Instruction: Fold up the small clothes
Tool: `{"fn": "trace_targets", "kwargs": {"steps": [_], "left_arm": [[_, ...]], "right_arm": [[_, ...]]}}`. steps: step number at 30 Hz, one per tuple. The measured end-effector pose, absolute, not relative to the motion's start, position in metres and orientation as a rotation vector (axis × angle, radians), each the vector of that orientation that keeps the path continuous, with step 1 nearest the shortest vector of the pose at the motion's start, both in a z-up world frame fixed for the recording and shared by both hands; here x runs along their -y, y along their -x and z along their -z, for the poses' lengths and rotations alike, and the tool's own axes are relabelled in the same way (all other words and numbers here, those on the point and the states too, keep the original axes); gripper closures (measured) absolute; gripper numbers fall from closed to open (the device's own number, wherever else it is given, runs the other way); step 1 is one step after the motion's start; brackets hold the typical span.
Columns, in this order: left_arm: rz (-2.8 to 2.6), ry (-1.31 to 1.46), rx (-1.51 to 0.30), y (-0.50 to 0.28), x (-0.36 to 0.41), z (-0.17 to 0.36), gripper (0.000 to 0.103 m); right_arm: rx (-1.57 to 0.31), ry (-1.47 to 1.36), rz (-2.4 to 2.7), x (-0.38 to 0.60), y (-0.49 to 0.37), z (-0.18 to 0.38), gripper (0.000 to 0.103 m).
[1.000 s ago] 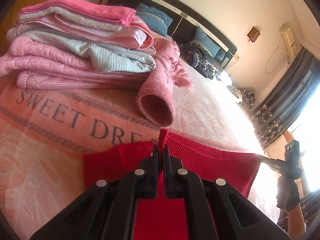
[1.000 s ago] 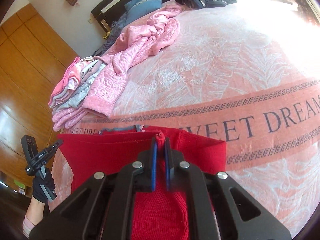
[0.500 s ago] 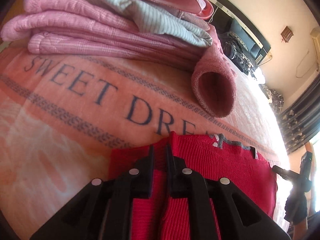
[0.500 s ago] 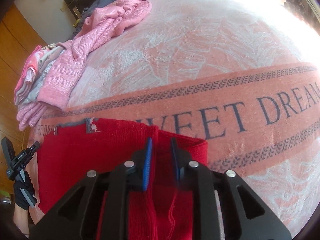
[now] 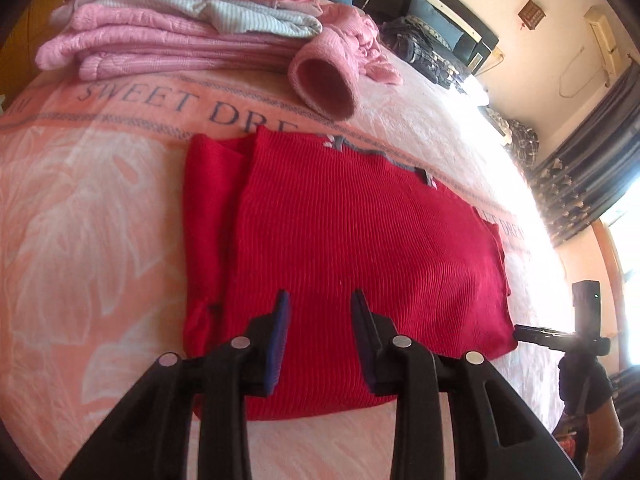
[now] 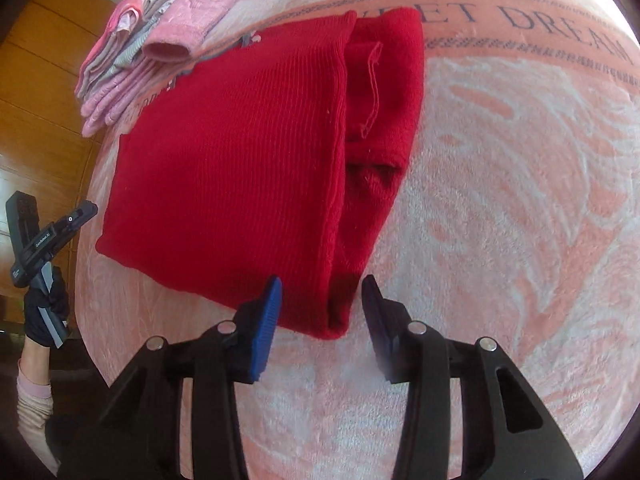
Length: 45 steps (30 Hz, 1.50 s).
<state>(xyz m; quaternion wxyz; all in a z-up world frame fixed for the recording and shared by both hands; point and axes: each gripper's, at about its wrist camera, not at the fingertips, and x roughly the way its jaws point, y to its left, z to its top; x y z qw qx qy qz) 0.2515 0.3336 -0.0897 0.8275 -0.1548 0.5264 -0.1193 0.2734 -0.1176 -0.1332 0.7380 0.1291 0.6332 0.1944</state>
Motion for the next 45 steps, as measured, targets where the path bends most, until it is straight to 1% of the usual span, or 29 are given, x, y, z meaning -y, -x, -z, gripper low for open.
{"fn": "trace_targets", "kwargs": {"steps": [2, 3, 4, 7, 9, 13, 15, 16, 18, 21, 22, 24, 29, 31, 33, 34, 38, 41, 43, 45], "left_arm": [[0.243, 0.332, -1.132, -0.247, -0.331, 0.100, 0.070], [0.239, 0.340, -1.143, -0.246, -0.331, 0.105, 0.069], [0.232, 0.342, -1.156, -0.246, -0.332, 0.109, 0.069], [0.227, 0.334, -1.174, -0.247, -0.330, 0.117, 0.068], [0.229, 0.319, -1.181, -0.248, -0.329, 0.121, 0.067], [0.232, 0.275, -1.179, -0.248, -0.325, 0.126, 0.066], [0.234, 0.259, -1.174, -0.247, -0.322, 0.125, 0.066], [0.232, 0.263, -1.176, -0.248, -0.322, 0.124, 0.065], [0.230, 0.294, -1.178, -0.249, -0.324, 0.117, 0.065], [0.250, 0.332, -1.114, -0.257, -0.324, 0.096, 0.065], [0.255, 0.331, -1.098, -0.261, -0.321, 0.090, 0.062], [0.255, 0.314, -1.082, -0.271, -0.312, 0.085, 0.059], [0.261, 0.295, -1.113, -0.293, -0.291, 0.103, 0.059], [0.250, 0.271, -1.123, -0.298, -0.288, 0.112, 0.059], [0.249, 0.263, -1.122, -0.300, -0.290, 0.117, 0.059], [0.253, 0.265, -1.119, -0.301, -0.291, 0.118, 0.059], [0.273, 0.264, -1.117, -0.301, -0.294, 0.121, 0.059], [0.276, 0.271, -1.111, -0.300, -0.295, 0.122, 0.059], [0.275, 0.270, -1.108, -0.299, -0.295, 0.121, 0.059], [0.269, 0.276, -1.111, -0.298, -0.296, 0.118, 0.059]], "right_arm": [[-1.381, -0.308, -0.443, 0.116, -0.272, 0.135, 0.089], [-1.373, -0.312, -0.454, 0.116, -0.272, 0.132, 0.095], [-1.366, -0.317, -0.461, 0.118, -0.272, 0.127, 0.097], [-1.336, -0.301, -0.470, 0.123, -0.266, 0.112, 0.098], [-1.348, -0.296, -0.463, 0.127, -0.261, 0.112, 0.098], [-1.411, -0.274, -0.426, 0.128, -0.258, 0.142, 0.098], [-1.413, -0.277, -0.433, 0.129, -0.260, 0.144, 0.097], [-1.413, -0.265, -0.444, 0.128, -0.262, 0.140, 0.096], [-1.377, -0.276, -0.459, 0.131, -0.264, 0.125, 0.089], [-1.297, -0.270, -0.452, 0.135, -0.277, 0.101, 0.084], [-1.279, -0.287, -0.435, 0.137, -0.284, 0.096, 0.081], [-1.259, -0.362, -0.434, 0.140, -0.303, 0.095, 0.079], [-1.277, -0.372, -0.356, 0.131, -0.350, 0.116, 0.076], [-1.293, -0.382, -0.349, 0.128, -0.359, 0.126, 0.076], [-1.293, -0.376, -0.355, 0.126, -0.363, 0.129, 0.085], [-1.291, -0.370, -0.366, 0.126, -0.363, 0.127, 0.101], [-1.287, -0.285, -0.317, 0.126, -0.361, 0.124, 0.102], [-1.306, -0.319, -0.295, 0.130, -0.359, 0.136, 0.102], [-1.302, -0.323, -0.302, 0.130, -0.358, 0.132, 0.101], [-1.289, -0.353, -0.322, 0.132, -0.355, 0.123, 0.093]]}}
